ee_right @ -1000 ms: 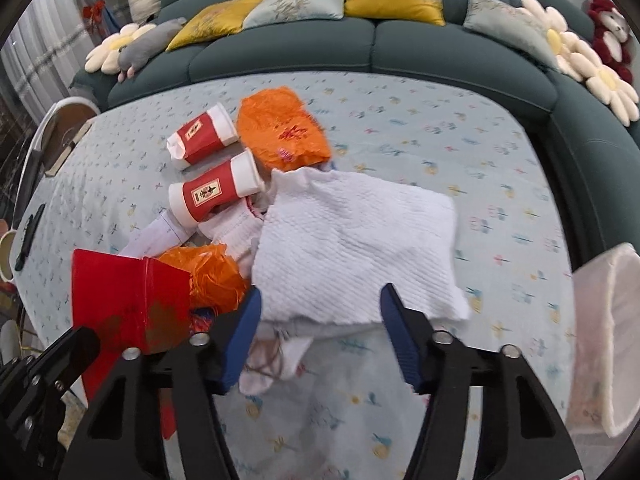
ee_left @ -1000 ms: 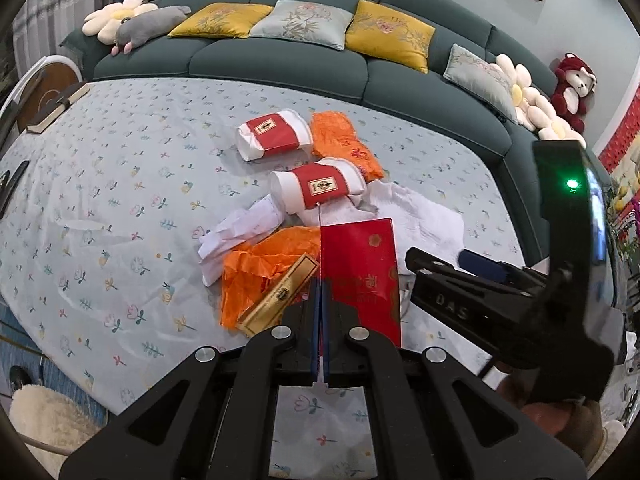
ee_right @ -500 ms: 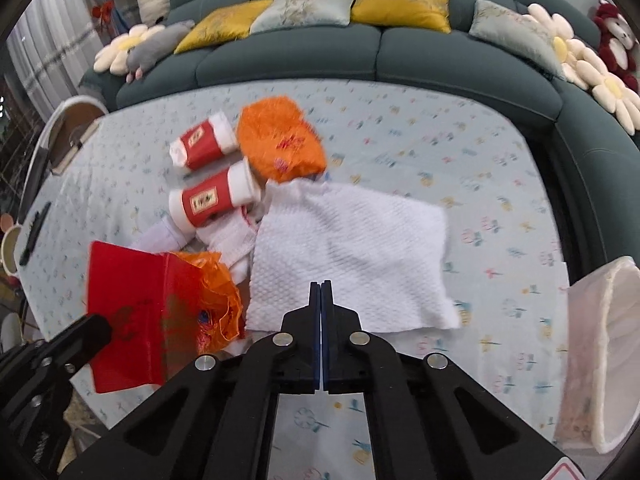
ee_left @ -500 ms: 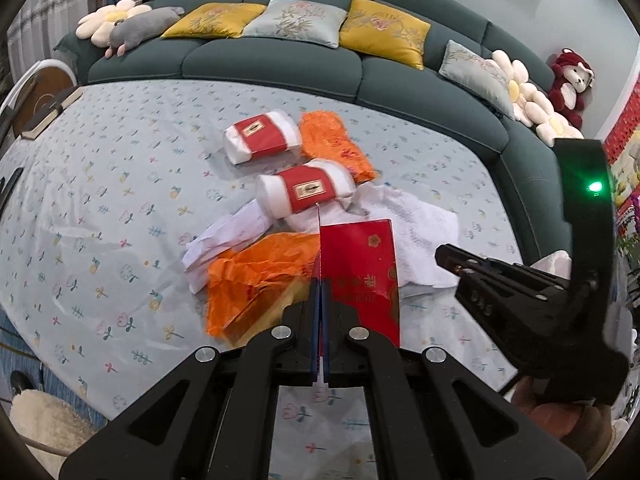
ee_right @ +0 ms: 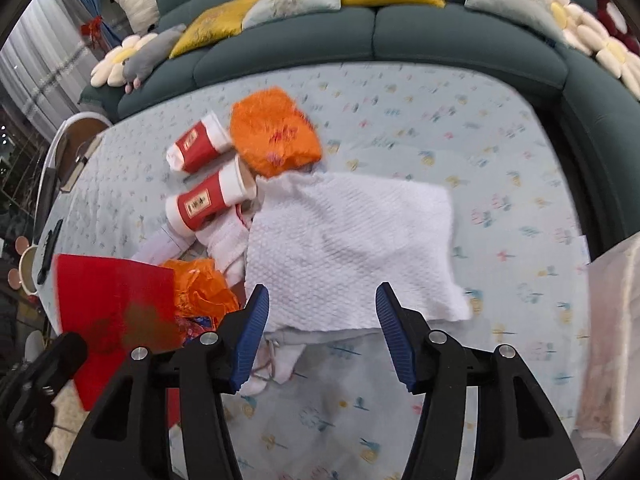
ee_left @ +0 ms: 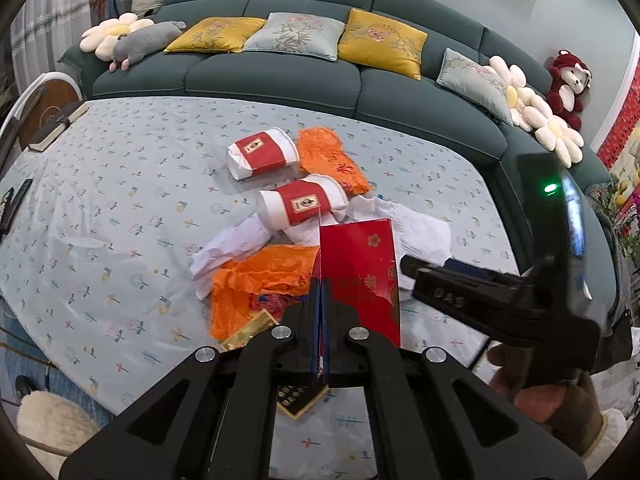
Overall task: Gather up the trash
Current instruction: 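Grasp the white wet wipe with the right tool while the left tool holds the red envelope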
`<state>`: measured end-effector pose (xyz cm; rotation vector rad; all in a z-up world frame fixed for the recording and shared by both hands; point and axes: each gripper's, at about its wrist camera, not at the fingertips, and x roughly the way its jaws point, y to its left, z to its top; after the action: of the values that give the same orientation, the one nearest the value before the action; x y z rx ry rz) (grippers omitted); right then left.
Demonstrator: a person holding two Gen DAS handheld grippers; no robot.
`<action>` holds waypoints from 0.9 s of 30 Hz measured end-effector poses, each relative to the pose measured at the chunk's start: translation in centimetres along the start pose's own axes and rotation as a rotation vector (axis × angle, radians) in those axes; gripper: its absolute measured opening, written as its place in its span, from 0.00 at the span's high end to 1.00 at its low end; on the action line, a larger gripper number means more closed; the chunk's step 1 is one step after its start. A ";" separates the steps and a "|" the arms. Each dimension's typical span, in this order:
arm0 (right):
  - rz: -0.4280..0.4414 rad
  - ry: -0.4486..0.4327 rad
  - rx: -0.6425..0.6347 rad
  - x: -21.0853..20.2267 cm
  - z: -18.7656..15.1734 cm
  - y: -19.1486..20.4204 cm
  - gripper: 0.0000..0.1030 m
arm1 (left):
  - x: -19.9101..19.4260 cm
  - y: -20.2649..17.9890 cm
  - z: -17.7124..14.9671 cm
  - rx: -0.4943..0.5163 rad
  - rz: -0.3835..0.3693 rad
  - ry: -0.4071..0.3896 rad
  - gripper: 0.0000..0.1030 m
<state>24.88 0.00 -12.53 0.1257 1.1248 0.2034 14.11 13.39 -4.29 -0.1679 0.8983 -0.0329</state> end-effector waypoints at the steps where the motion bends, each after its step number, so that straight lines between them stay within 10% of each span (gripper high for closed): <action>1: 0.003 0.015 -0.001 0.7 0.0 0.1 0.47 | 0.1 0.3 0.2 -0.002 0.006 0.001 1.00; 5: 0.030 0.085 -0.014 3.3 -0.6 0.7 0.83 | 0.6 1.4 0.5 -0.019 0.014 0.010 1.00; 8: 0.015 0.063 -0.029 2.7 -0.8 0.8 0.90 | 1.0 1.6 0.5 -0.023 0.014 0.018 1.00; 20: -0.001 -0.050 0.031 -4.7 -1.0 -2.7 0.93 | -0.9 -1.5 0.0 0.014 -0.030 -0.005 1.00; 27: -0.049 0.034 0.042 -5.6 -7.7 -5.0 0.86 | -2.1 -2.9 -1.7 0.048 -0.046 0.008 1.00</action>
<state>16.04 -6.12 -11.90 0.1317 1.1650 0.1386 11.56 10.47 -3.25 -0.1437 0.9010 -0.0975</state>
